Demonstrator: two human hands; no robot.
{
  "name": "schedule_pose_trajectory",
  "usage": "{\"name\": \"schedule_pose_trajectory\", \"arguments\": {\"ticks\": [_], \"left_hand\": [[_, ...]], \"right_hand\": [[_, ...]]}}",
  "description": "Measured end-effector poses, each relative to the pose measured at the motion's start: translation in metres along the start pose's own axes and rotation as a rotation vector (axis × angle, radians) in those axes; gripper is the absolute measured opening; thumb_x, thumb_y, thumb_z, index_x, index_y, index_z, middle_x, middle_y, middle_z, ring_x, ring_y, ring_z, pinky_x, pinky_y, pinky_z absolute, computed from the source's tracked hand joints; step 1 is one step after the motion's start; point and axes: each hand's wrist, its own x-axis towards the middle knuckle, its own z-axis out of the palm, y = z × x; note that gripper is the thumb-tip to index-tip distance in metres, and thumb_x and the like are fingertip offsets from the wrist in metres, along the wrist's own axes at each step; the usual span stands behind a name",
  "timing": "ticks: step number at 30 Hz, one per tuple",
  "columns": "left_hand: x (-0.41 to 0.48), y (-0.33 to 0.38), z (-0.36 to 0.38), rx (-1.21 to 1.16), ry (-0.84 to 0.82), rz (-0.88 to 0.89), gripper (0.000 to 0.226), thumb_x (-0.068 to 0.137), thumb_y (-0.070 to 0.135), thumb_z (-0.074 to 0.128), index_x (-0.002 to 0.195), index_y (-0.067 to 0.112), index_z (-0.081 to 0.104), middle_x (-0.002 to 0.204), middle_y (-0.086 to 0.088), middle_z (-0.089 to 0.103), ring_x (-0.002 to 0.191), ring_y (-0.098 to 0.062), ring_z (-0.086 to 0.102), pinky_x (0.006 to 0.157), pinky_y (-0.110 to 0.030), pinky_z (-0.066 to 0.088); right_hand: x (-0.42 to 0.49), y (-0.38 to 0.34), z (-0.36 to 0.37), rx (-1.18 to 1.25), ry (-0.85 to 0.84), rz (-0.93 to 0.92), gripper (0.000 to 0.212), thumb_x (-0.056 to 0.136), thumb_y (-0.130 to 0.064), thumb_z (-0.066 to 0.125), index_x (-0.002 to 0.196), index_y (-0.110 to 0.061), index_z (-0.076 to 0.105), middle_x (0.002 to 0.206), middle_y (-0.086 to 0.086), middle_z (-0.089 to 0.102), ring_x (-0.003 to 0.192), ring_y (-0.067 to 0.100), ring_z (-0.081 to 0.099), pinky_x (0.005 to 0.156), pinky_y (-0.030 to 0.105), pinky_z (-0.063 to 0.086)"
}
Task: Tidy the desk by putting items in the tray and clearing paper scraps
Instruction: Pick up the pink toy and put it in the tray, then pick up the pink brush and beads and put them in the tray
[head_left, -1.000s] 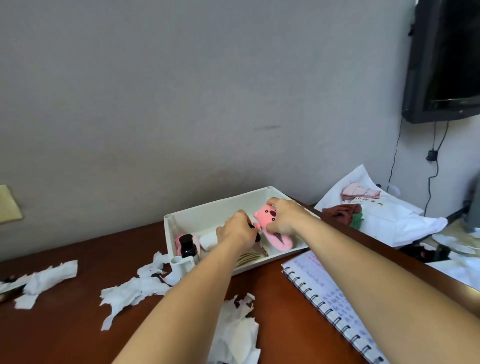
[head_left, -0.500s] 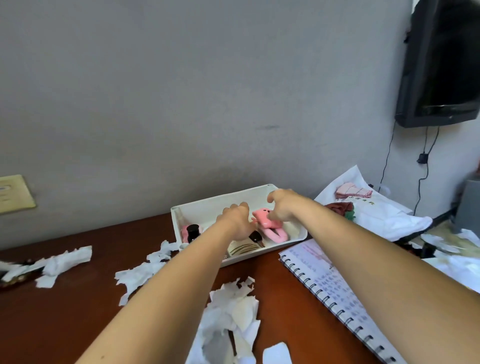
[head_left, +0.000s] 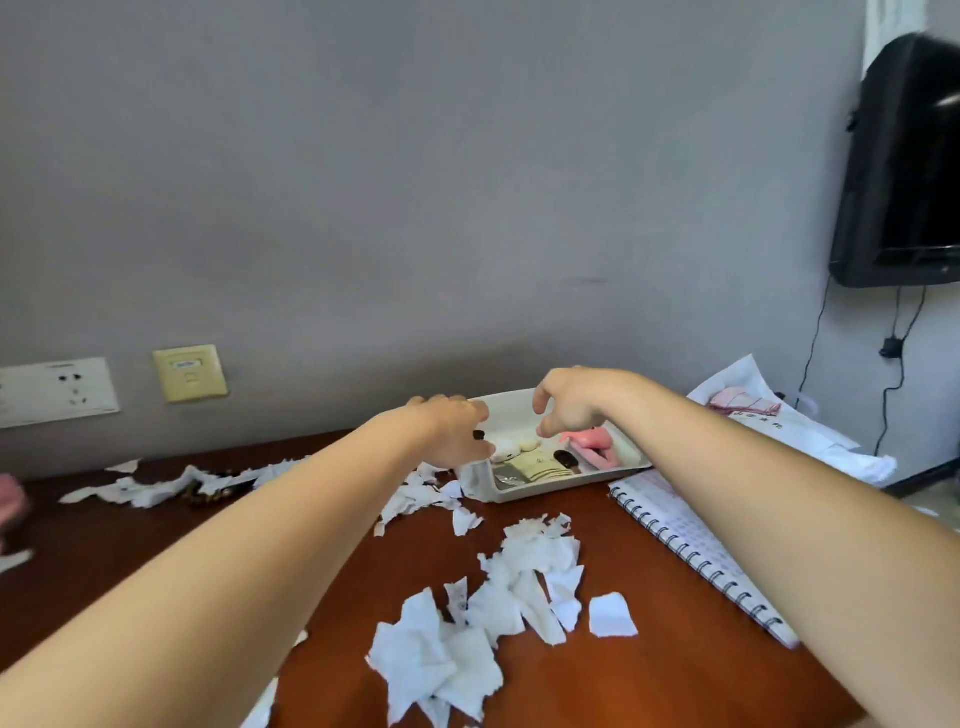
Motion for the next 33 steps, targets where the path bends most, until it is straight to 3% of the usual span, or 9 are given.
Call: {"name": "schedule_pose_trajectory", "arguments": {"ticks": [4, 8, 18, 21, 27, 33], "left_hand": [[-0.048, -0.034, 0.001, 0.005, -0.01, -0.032, 0.054, 0.097, 0.045, 0.037, 0.146, 0.024, 0.029, 0.153, -0.004, 0.032, 0.139, -0.027, 0.031, 0.113, -0.042, 0.024], [-0.092, -0.072, 0.007, -0.007, -0.03, -0.121, 0.058, 0.098, 0.047, 0.034, 0.149, 0.023, 0.021, 0.157, -0.001, 0.024, 0.143, -0.024, 0.025, 0.117, -0.04, 0.02], [-0.182, -0.141, 0.046, -0.051, -0.092, -0.325, 0.059, 0.097, 0.049, 0.033, 0.15, 0.024, 0.02, 0.159, -0.002, 0.018, 0.147, -0.025, 0.016, 0.119, -0.044, 0.016], [-0.205, -0.156, 0.064, -0.087, -0.139, -0.372, 0.06, 0.098, 0.049, 0.032, 0.15, 0.024, 0.019, 0.16, -0.002, 0.014, 0.147, -0.024, 0.014, 0.119, -0.043, 0.012], [-0.232, -0.182, 0.105, -0.136, -0.181, -0.494, 0.062, 0.098, 0.049, 0.03, 0.151, 0.023, 0.013, 0.161, -0.003, 0.005, 0.148, -0.024, 0.005, 0.119, -0.044, 0.009], [-0.24, -0.219, 0.138, -0.203, -0.069, -0.652, 0.063, 0.097, 0.053, 0.024, 0.152, 0.026, 0.01, 0.161, 0.002, -0.004, 0.148, -0.02, -0.007, 0.118, -0.047, 0.002]], "right_hand": [[-0.012, -0.037, 0.0, -0.007, -0.021, -0.077, 0.044, 0.092, -0.029, 0.057, 0.133, -0.013, 0.052, 0.128, 0.011, 0.059, 0.11, 0.029, 0.06, 0.091, 0.033, 0.047], [-0.024, -0.08, 0.006, -0.043, -0.042, -0.171, 0.045, 0.093, -0.03, 0.055, 0.134, -0.013, 0.05, 0.134, 0.009, 0.055, 0.118, 0.029, 0.055, 0.097, 0.033, 0.044], [-0.031, -0.175, 0.043, -0.054, -0.069, -0.401, 0.046, 0.093, -0.031, 0.055, 0.137, -0.018, 0.047, 0.133, 0.006, 0.054, 0.114, 0.025, 0.055, 0.093, 0.032, 0.043], [-0.031, -0.198, 0.058, -0.059, -0.115, -0.455, 0.047, 0.095, -0.031, 0.051, 0.139, -0.019, 0.044, 0.135, 0.005, 0.052, 0.103, 0.02, 0.054, 0.085, 0.028, 0.042], [-0.018, -0.233, 0.093, -0.003, -0.184, -0.496, 0.051, 0.096, -0.03, 0.049, 0.144, -0.021, 0.036, 0.148, 0.005, 0.04, 0.131, 0.025, 0.044, 0.106, 0.034, 0.038], [0.002, -0.263, 0.117, 0.063, -0.217, -0.53, 0.057, 0.098, -0.031, 0.044, 0.15, -0.023, 0.023, 0.158, 0.004, 0.022, 0.143, 0.026, 0.027, 0.115, 0.037, 0.028]]}}
